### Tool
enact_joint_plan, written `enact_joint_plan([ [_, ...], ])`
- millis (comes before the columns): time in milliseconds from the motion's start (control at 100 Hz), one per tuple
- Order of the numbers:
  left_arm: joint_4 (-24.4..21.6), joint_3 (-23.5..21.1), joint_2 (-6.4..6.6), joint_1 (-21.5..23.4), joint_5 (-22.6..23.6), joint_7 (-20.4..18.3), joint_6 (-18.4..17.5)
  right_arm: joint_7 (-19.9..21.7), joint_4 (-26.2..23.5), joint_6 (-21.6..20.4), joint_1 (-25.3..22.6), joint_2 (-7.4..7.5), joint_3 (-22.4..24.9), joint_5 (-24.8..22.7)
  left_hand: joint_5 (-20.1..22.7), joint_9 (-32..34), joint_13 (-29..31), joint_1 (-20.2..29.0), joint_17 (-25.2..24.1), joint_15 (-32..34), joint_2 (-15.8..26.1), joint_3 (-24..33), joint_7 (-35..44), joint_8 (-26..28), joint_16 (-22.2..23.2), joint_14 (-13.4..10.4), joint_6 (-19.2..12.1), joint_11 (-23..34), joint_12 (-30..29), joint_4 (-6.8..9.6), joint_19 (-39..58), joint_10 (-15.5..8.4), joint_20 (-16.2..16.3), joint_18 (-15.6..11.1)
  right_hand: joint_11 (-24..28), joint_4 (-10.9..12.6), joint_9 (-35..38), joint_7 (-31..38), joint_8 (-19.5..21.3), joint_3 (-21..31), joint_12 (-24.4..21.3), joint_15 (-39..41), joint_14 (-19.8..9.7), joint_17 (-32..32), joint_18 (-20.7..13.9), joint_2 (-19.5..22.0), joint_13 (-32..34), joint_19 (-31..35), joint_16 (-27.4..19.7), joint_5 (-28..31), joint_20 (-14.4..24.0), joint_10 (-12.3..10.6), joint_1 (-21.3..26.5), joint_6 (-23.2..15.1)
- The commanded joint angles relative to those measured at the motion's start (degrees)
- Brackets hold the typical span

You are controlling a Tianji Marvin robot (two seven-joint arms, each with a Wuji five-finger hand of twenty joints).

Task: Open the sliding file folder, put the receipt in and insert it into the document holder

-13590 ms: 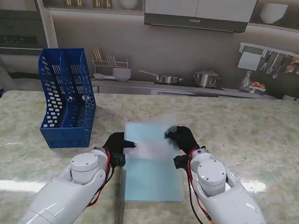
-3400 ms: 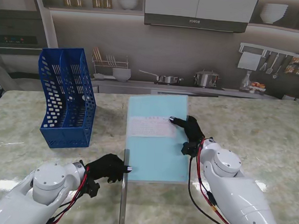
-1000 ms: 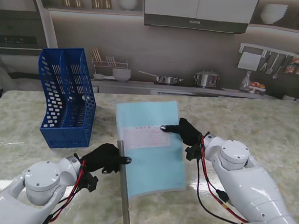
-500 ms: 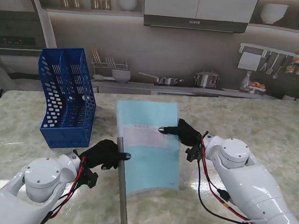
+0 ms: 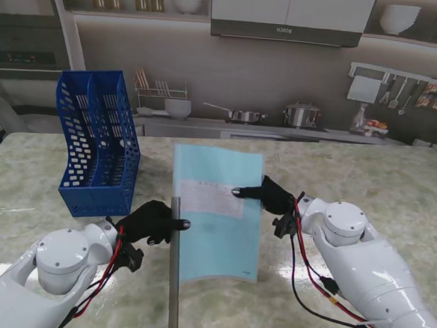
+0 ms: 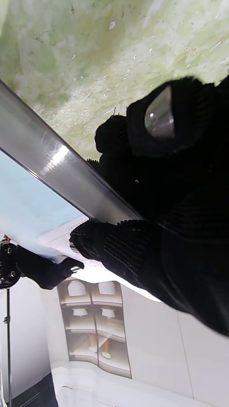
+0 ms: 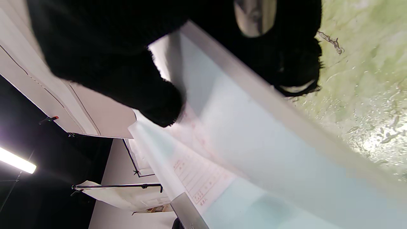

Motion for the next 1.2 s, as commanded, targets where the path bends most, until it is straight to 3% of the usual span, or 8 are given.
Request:
enact_joint_plan([
  [0, -1.06, -0.18, -0.46, -0.44, -0.14, 0.09, 0.14, 0.97, -0.24, 0.33, -0.61, -0.10, -0.58, -0.46, 2.16, 2.68, 8.86, 9.93, 0.12, 13.48, 5.37, 9.46, 1.14, 0.40, -0.25, 1.46, 3.51, 6.78, -0.31, 2.35, 9.23, 1.88, -2.10, -17.46, 6.37, 8.29, 3.19, 6.68, 3.28, 10.73, 1.26, 4.22, -3.49, 4.52, -4.58, 3.77, 0.38, 13.69, 1.21, 11.27, -0.39, 10.26, 6.85, -13.45],
  [210, -1.19, -0.45, -0.53, -0.42, 0.07, 0.50, 0.29, 0.32, -1.45, 1.36, -1.27, 0.14, -0.06, -1.07, 1.10, 2.17, 8.37, 9.93, 0.12, 13.39, 5.79, 8.96, 2.27, 1.23, -0.49, 1.32, 2.11, 6.81, -0.21, 2.69, 9.31, 0.76, -2.10, -17.29, 6.69, 8.27, 3.63, 3.68, -1.79, 10.98, 1.59, 4.30, -3.98, 6.39, -4.06, 2.80, 0.41, 14.95, 2.17, 11.53, -2.05, 10.87, 7.26, -14.11],
  [280, -1.40, -0.69, -0.54, -0.29, 0.16, 0.65, 0.22, 0.14, -1.83, 1.82, -1.50, 0.20, 0.18, -1.20, -3.16, 2.34, 8.40, 9.92, 0.11, 13.43, 5.19, 9.82, 7.39, 5.29, -0.56, 1.13, 1.20, 6.81, -0.32, 2.93, 9.32, -0.05, -2.12, -17.29, 6.73, 8.25, 3.72, 2.62, -4.50, 11.19, 1.64, 4.30, -3.91, 6.74, -3.89, 2.47, 0.41, 15.23, 2.41, 11.17, -2.53, 11.07, 7.34, -14.32],
  [370, -1.69, -0.97, -0.57, -0.13, 0.56, 1.00, 0.08, -0.23, -2.55, 2.45, -1.95, 0.33, 0.59, -1.49, -13.16, 3.48, 8.94, 9.92, 0.11, 13.58, 4.62, 11.84, 20.77, 8.02, -1.09, 1.16, 0.28, 6.93, -1.25, 3.37, 9.51, -2.38, -2.09, -16.84, 6.80, 8.25, 3.78, 1.32, -8.26, 11.30, 1.72, 4.34, -4.08, 7.29, -3.83, 2.14, 0.42, 15.57, 2.64, 10.64, -3.03, 11.27, 7.47, -14.66],
  [510, -1.88, -1.22, -0.51, -0.06, 0.86, 0.99, -0.26, -0.37, -3.22, 3.11, -2.27, 0.54, 0.92, -1.97, -18.53, 4.48, 9.17, 9.93, 0.11, 13.58, 5.10, 14.67, 26.93, 9.55, -1.59, 1.82, -0.48, 7.32, -2.08, 4.41, 10.69, -4.41, -1.80, -14.84, 6.86, 8.17, 3.84, 1.98, -12.48, 11.35, 1.82, 4.33, -4.22, 7.83, -3.81, 1.96, 0.44, 16.02, 2.97, 10.42, -3.88, 11.33, 7.60, -14.68],
  [770, -2.05, -1.23, -0.33, -0.53, 1.87, 0.67, -0.34, 0.91, -3.60, 3.29, -2.17, 1.08, 0.65, -2.87, -22.57, 3.86, 8.46, 9.93, 0.10, 13.18, 5.92, 16.93, 32.14, 11.34, -1.27, 3.13, 0.03, 7.82, -2.57, 5.49, 11.45, -5.13, -1.80, -13.15, 7.20, 8.17, 3.89, 5.85, -10.23, 11.03, 1.93, 4.35, -4.64, 8.20, -4.07, 2.37, 0.45, 16.22, 3.07, 11.10, -4.11, 11.07, 7.75, -14.19],
  [950, -2.17, -1.27, -0.36, -0.77, 1.98, 0.77, -0.25, 1.88, -3.38, 3.01, -1.85, 1.29, 0.22, -3.07, -25.21, 3.67, 8.72, 9.93, 0.14, 13.19, 6.73, 18.40, 34.00, 13.82, -0.99, 3.80, 1.80, 7.96, -3.11, 6.41, 12.04, -4.77, -1.67, -12.96, 7.54, 8.22, 3.80, 8.67, -1.59, 10.72, 1.94, 4.32, -4.96, 8.30, -4.30, 3.06, 0.48, 16.39, 3.11, 12.66, -4.47, 10.79, 7.88, -14.10],
  [1190, -1.97, -1.43, -0.10, -1.00, 1.94, -0.32, -0.86, 2.98, -3.00, 2.70, -1.43, 1.40, -0.38, -2.95, -23.83, 2.52, 7.60, 9.93, 0.06, 12.20, 12.64, 14.16, 28.93, 10.60, -0.41, 5.33, 3.92, 6.96, -4.49, 2.91, 11.93, -3.60, -1.83, -12.32, 7.60, 8.17, 3.93, 8.79, 0.10, 10.58, 1.93, 4.36, -4.89, 8.43, -4.23, 3.08, 0.47, 16.47, 3.16, 12.75, -4.51, 10.78, 8.02, -13.84],
])
